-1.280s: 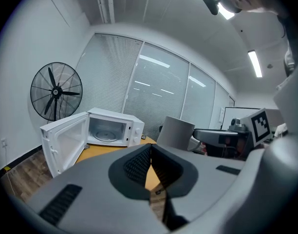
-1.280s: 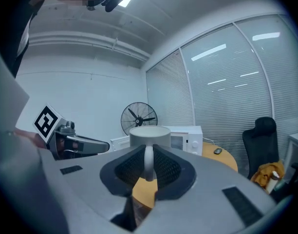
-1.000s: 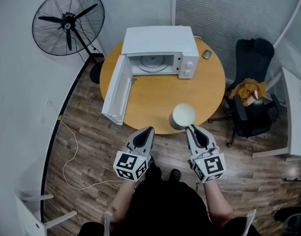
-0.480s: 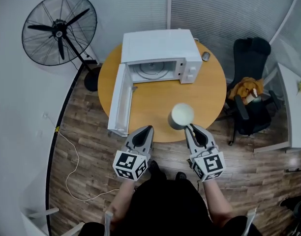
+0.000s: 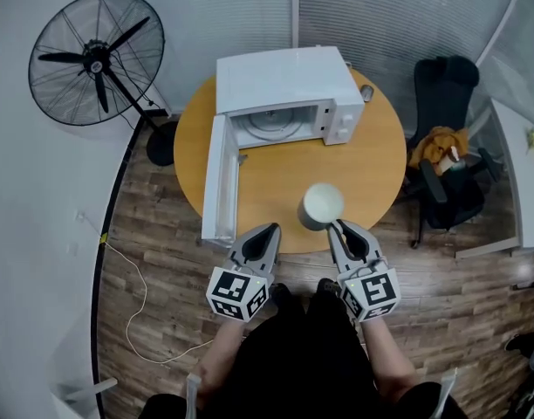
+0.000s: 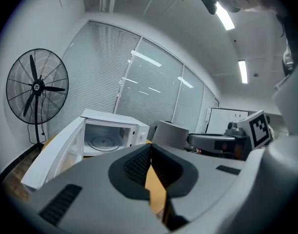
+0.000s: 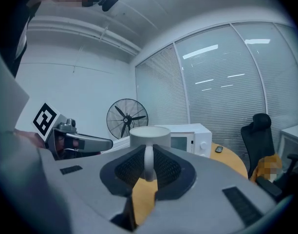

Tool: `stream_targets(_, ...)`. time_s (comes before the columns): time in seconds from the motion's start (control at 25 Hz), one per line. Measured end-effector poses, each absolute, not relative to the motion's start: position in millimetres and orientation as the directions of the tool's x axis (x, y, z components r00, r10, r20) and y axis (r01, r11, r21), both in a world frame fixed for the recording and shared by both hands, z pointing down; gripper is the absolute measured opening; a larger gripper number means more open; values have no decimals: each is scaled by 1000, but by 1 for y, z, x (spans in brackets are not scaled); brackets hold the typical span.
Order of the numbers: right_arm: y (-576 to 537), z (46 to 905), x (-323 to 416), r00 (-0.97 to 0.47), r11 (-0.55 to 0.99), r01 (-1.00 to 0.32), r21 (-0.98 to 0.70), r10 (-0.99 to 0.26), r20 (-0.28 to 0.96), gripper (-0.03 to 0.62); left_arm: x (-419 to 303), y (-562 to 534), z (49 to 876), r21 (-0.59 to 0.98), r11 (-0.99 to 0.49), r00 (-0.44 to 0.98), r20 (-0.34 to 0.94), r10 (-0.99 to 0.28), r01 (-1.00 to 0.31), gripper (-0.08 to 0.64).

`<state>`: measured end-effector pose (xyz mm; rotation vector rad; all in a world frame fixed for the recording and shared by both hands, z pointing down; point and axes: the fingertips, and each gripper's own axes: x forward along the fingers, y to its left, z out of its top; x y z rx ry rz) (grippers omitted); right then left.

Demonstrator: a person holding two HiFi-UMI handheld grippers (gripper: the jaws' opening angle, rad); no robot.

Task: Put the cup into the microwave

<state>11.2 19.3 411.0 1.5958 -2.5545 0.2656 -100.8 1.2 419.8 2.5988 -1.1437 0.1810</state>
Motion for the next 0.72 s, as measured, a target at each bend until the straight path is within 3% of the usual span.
stream_targets(0.72, -64, 425, 16, -521, 515, -853, -84, -827, 213, 57, -86, -61, 426, 223, -578, 619, 251, -744, -785, -5)
